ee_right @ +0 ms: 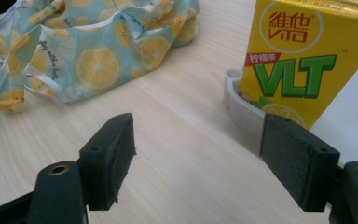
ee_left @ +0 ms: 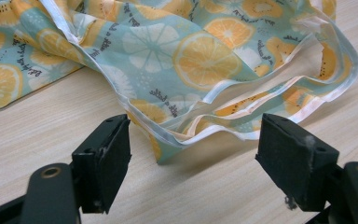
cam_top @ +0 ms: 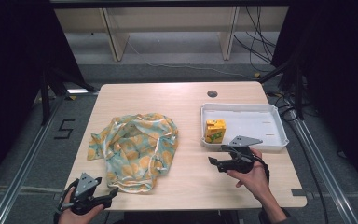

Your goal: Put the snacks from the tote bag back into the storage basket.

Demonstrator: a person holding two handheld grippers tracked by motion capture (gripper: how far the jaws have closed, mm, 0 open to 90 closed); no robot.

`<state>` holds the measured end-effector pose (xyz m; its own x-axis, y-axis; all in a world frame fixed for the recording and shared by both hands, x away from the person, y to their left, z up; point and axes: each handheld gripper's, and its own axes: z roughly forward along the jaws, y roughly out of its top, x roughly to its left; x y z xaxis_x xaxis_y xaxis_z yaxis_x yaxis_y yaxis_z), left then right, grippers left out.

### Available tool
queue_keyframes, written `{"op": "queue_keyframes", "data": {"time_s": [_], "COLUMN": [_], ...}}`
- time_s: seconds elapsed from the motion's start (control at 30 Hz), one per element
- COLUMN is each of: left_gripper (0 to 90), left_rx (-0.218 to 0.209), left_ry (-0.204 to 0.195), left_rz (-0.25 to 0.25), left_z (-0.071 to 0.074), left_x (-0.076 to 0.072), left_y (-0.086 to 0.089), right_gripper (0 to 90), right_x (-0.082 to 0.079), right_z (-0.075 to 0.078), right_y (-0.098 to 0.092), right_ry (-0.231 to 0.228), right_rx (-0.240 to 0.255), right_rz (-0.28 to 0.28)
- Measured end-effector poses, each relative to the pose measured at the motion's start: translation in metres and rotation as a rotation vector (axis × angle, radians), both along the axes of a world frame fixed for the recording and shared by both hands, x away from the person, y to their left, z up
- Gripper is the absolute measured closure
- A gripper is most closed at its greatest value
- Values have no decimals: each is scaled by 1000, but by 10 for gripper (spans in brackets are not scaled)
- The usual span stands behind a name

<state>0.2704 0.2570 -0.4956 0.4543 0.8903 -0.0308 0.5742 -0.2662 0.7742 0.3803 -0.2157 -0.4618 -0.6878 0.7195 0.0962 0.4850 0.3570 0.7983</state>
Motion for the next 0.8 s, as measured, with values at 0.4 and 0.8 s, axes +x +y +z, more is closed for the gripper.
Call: {"op": "queue_keyframes", "data": {"time_s": [0.4,0.8], "left_gripper": [249,249], "left_rx": [26,25], "left_ry": [2,1], "left_rz": [-4,-6], "left_z": [0,0], "left_x": [0,0], "left_y": [1,1], "right_gripper": [244,217], "right_x": [-12,-25], "right_z": [-4,-13], "right_y": [1,-1], "right_ry": [37,54], "right_rx": [18,8], "right_rz": [12,32]}}
